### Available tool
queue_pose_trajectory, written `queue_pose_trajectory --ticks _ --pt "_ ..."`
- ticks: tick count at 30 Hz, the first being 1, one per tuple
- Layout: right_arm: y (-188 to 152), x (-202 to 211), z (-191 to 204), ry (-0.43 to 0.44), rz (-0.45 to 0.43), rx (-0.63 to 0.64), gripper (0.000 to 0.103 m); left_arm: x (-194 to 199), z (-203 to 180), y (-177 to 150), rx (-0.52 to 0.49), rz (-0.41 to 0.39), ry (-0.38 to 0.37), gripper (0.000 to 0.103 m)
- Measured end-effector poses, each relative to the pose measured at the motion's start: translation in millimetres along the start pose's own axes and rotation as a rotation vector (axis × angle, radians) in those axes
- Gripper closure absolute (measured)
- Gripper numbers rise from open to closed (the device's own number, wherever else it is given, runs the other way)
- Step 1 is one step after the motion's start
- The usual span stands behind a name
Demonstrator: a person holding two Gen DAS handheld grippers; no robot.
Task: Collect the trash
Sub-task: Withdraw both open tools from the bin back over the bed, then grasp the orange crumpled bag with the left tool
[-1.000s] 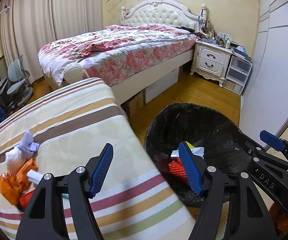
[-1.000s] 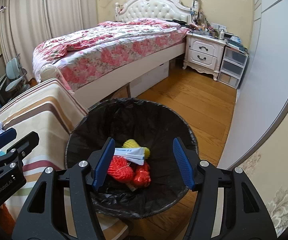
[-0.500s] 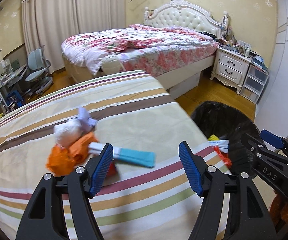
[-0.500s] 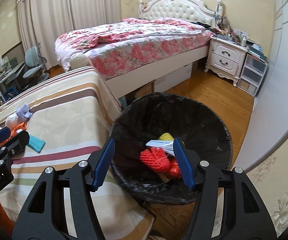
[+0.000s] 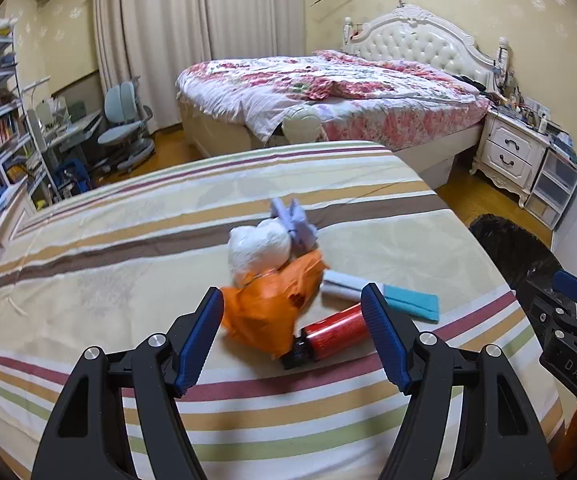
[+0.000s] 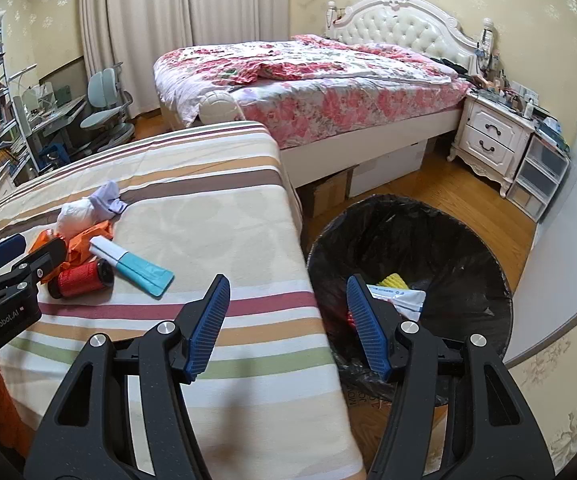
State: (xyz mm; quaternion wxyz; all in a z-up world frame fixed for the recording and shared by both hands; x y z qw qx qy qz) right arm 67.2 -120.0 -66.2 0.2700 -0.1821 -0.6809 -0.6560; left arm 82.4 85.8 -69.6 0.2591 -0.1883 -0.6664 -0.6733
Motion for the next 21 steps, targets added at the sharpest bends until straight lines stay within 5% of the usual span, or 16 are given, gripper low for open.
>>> queue_pose_trajectory --ticks 14,21 --pt "-7.1 -3.1 35.0 0.042 0.024 0.048 0.044 1.3 69.7 -32.1 0.121 0.085 0.057 0.034" --pt "-11.8 -3.5 50.8 0.067 0.038 0.073 0.044 8.4 68.7 -25.0 0.13 0.062 -0.004 0.031"
Point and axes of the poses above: each gripper's, at about its wrist camera, not at the fingertips, and x roughly against the way its jaws point, z to its left, y to its top, the point moved 5 cm from there along -x, roughly the way its jaws point, and after that the axes turned 6 degrees about -z, right-handed, at the moved point
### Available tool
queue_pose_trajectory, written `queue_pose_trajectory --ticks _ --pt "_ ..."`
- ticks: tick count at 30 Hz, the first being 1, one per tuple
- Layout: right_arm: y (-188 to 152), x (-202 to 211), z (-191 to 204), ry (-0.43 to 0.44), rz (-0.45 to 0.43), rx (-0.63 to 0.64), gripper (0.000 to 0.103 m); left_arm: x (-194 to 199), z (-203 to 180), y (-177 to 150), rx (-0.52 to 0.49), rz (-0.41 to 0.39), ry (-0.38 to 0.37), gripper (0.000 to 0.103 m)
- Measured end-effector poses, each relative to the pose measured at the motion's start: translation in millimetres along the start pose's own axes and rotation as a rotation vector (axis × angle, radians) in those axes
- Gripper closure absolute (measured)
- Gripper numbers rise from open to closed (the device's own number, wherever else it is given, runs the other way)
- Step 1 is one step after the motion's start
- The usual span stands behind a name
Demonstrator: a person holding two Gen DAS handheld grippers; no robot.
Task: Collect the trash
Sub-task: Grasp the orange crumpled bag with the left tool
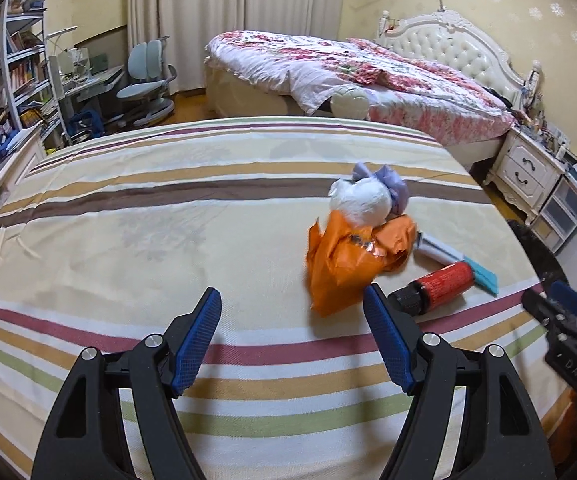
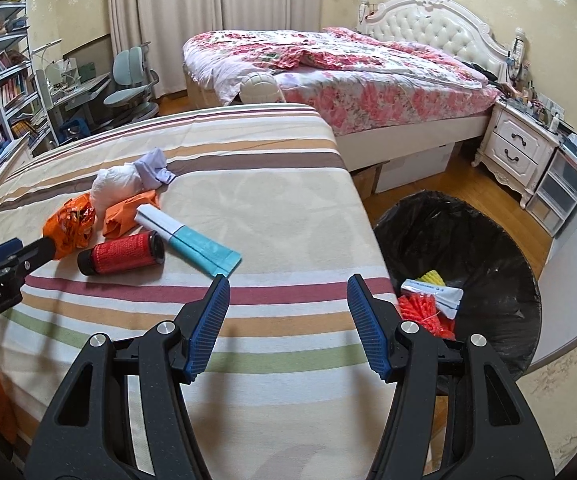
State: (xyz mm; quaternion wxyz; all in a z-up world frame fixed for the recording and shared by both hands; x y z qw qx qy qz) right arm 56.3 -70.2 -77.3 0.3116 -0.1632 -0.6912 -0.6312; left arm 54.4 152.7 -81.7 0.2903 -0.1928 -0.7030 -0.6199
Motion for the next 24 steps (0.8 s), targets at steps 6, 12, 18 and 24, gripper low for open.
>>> queue_pose_trajectory --ticks 6,12,18,24 --pt "6.6 -1.1 11.0 0.03 -0.003 -0.006 0.043 -10.8 -13.8 9.9 -0.033 -0.022 -0.007 0.03" --pt "21.4 -6.1 27.7 0.059 -0.019 0.02 0.043 -22.5 -6.9 4.2 -0.009 0.029 -0.052 0.054" --pt "37.2 -20.9 44.8 0.08 -0.016 0.046 0.043 -14.4 7.1 -1.2 -0.007 0.032 -0.046 0.072" --pt "29.5 -28.9 51.6 0.064 0.024 0.074 0.043 -2.9 30.5 -10.1 0.016 0.034 -0.028 0.073"
Point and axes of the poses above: each gripper's, at about its wrist camera, not at the fingertips, and x roughly against the way its jaws point, z to its left, y to its top, the point moved 5 cm from there along -x, roughly the way its jaws point, and after that the axes turned 6 degrees about -z, right-handed, at the moved point
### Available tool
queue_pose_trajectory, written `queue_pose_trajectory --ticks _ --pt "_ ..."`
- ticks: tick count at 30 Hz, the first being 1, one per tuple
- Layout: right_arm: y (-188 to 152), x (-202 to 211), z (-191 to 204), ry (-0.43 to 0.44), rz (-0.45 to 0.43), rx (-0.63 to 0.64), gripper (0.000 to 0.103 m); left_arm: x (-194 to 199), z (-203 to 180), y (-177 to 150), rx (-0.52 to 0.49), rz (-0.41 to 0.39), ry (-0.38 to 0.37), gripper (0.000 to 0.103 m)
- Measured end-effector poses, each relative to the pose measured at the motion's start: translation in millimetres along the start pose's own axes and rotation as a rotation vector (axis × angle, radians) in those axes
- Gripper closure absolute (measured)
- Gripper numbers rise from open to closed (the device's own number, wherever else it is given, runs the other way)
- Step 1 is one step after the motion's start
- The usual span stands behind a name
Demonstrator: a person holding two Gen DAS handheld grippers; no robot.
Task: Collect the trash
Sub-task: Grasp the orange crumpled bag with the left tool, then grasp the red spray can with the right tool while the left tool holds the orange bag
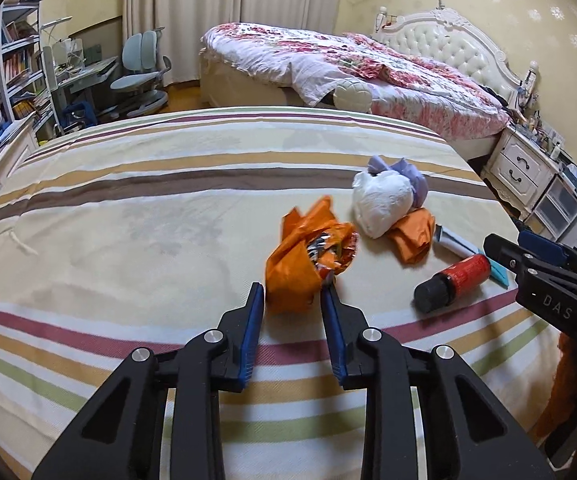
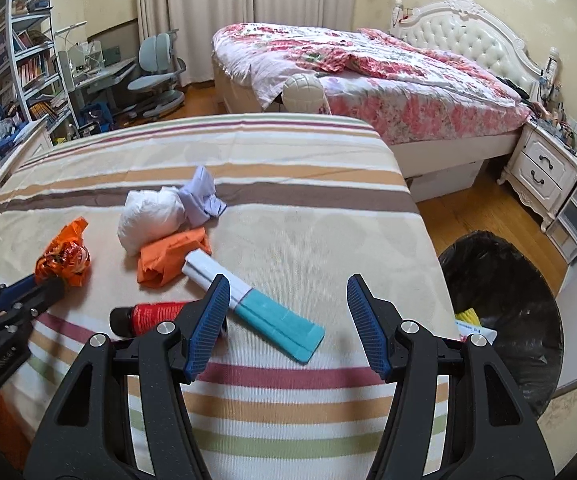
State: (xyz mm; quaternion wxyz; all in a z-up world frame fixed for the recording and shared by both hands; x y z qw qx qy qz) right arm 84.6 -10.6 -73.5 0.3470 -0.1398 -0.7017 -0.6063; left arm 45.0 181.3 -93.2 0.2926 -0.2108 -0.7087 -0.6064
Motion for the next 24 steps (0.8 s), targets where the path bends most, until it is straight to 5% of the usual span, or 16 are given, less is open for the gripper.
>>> queue_pose_trajectory --ticks 12,24 --pt "-39.2 18.4 27.0 0.057 0.059 0.045 0.042 13.2 16.4 -12.5 0.025 0.008 0.008 0.073" --pt "-28.9 37.8 36.3 0.082 0.009 0.06 0.042 23.2 37.4 -16.9 0.048 -0.001 0.066 0.068"
Point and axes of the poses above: each gripper's, at about its wrist camera, not at the fingertips, and x roughly against the way its jaws point, z to its left, y to its top, the point moved 5 cm from there along -x, roughly the way its jaws point, and after that the axes turned 6 degrees about -z, right-handed, at the moved point
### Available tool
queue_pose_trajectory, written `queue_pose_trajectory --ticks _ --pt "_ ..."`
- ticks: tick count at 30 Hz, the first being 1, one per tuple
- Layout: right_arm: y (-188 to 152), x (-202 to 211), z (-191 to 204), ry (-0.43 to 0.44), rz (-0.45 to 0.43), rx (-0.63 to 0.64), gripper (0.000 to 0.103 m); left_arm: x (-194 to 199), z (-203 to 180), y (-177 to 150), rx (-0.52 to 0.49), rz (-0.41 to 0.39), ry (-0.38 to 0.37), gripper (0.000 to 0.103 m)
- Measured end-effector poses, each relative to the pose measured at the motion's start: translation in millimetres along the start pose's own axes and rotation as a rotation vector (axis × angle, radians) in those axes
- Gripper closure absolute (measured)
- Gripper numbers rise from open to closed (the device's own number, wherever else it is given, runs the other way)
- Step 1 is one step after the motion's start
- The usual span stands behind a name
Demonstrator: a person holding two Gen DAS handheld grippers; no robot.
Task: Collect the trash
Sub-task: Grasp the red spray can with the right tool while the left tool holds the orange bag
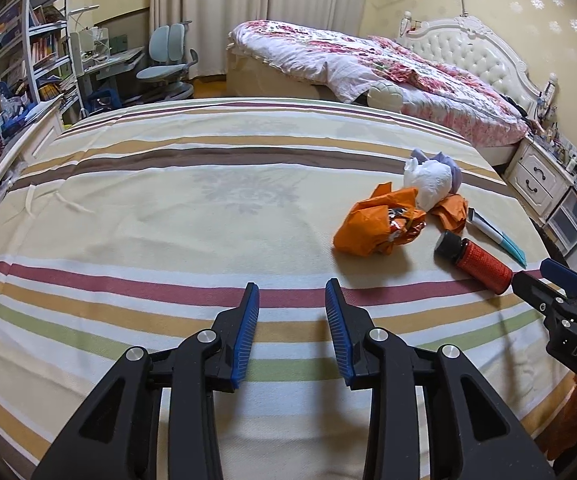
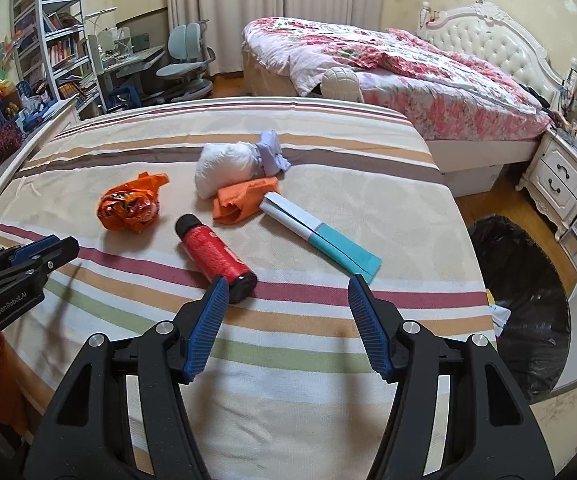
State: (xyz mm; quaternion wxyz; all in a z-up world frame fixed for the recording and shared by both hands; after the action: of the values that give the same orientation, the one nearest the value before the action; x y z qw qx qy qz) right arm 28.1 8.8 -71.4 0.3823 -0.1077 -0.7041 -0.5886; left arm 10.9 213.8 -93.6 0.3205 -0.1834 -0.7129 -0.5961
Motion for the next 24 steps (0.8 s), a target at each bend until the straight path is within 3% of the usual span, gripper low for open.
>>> queue_pose_trajectory --ticks 5,15,17,24 --pt "7.9 -7.0 16.6 0.041 -0.006 0.028 0.043 1.0 2.4 1.2 -0.004 -0.009 0.008 0.068" --pt "11.3 -37.1 45.3 0.086 0.052 0.091 0.066 -1.1 2.3 1.7 -0.009 -0.012 0.004 0.067" --pt "7.9 -37.6 46.8 0.083 0.061 0.099 0.073 -1.2 0.3 3.1 -0.013 -0.018 -0.003 0.063" --pt "-1.2 -28.0 35.3 0.051 0.05 0.071 0.078 0.5 -15.4 8.2 -0.056 -0.053 -0.034 0.055"
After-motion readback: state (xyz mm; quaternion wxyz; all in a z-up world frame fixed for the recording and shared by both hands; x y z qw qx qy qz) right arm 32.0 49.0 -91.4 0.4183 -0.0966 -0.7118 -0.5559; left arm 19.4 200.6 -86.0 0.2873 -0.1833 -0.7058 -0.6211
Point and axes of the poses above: each gripper's, at about its wrist camera, not at the fingertips, and x roughly against the way its jaws point, z to its left, y to its top, the point moved 5 cm from there along -x, roughly the way its jaws point, and after that the axes turned 6 degrees about -z, right-handed, at the moved point
